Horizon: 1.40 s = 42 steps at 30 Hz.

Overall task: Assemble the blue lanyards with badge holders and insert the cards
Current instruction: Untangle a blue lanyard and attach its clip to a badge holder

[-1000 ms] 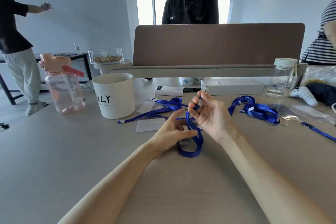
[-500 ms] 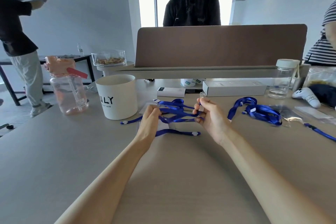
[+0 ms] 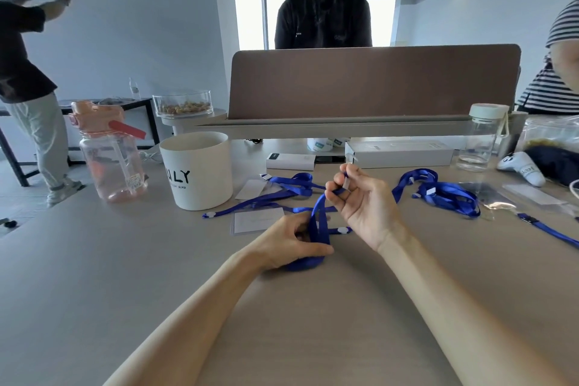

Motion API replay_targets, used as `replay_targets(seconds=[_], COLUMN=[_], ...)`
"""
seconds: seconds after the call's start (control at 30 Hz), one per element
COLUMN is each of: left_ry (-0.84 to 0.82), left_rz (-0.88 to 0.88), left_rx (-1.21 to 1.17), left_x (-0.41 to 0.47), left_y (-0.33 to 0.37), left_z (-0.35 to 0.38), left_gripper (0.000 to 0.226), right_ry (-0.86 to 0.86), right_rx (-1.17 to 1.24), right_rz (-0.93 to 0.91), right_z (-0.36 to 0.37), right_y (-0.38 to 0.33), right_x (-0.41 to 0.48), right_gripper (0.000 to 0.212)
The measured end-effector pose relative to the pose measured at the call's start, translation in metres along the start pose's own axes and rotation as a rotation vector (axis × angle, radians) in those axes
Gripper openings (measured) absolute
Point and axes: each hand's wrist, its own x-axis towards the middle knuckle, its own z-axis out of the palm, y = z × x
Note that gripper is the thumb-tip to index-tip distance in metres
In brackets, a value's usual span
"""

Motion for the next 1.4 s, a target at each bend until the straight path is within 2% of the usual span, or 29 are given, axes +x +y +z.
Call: replay_targets(seconds=[0.13,0.17,0.23,0.33,0.4,0.5,0.6,0.73,0.83,0.9,0.97,1.03,1.17,1.27,1.33,1.4], left_ry=[0.000,0.031,0.146,0.292,0.339,0.397,0.444,0.433,0.378,0.397,0.483,0.553,0.671,0.830,0.913,0.855], left_rz=[-0.033,-0.042,-0.051,-0.056,-0.062,-0.069,-0.084,-0.010,0.034,0.069,0.067,0.024,0.040,0.047,-0.034,-0.165], left_rx=[0.102,0.109,0.165,0.229,0.227,0.244,0.253,0.466,0.560,0.581,0.527,0.442,0.397,0.431,0.498,0.572], left_x=[0.001,0.001,0.003,0.004,0.005,0.007,0.008,0.002,-0.002,-0.001,0.000,0.002,0.007,0.014,0.020,0.025], left_y=[-0.002,-0.002,-0.004,-0.006,-0.009,-0.012,-0.015,-0.023,-0.026,-0.023,-0.018,-0.011,0.006,0.020,0.023,0.013], left_z=[-0.003,-0.004,-0.007,-0.014,-0.016,-0.015,-0.018,-0.019,-0.018,-0.019,-0.023,-0.038,-0.103,-0.171,-0.214,-0.244], left_gripper=[0.010,0.005,0.005,0.008,0.011,0.013,0.012,0.004,0.023,0.026,0.016,0.005,0.009,0.013,0.018,0.027], right_ry=[0.139,0.193,0.246,0.128,-0.028,-0.186,-0.206,-0.243,-0.276,-0.183,-0.036,0.050,-0.002,-0.086,-0.151,-0.199], right_rx=[-0.093,-0.212,-0.673,-1.468,-1.720,-1.906,-1.946,-2.007,-2.075,-1.848,-1.490,-1.320,-1.284,-1.229,-1.221,-1.325], right_rz=[0.006,0.008,-0.011,-0.135,-0.159,-0.095,-0.019,-0.005,-0.047,-0.130,-0.160,-0.230,-0.290,-0.325,-0.343,-0.284], right_z=[-0.007,-0.009,-0.017,-0.030,-0.033,-0.037,-0.040,-0.035,-0.033,-0.028,-0.017,0.001,0.059,0.117,0.150,0.170], right_y=[0.003,0.005,0.011,0.023,0.031,0.038,0.036,0.038,0.041,0.042,0.042,0.044,0.046,0.055,0.068,0.085], right_x=[0.007,0.010,0.015,0.014,0.011,0.012,0.016,0.022,0.020,0.016,0.018,0.030,0.081,0.138,0.176,0.206], right_gripper=[0.019,0.018,0.018,0.013,0.009,0.022,0.024,0.006,0.015,0.012,0.011,0.016,0.012,0.012,0.012,0.016])
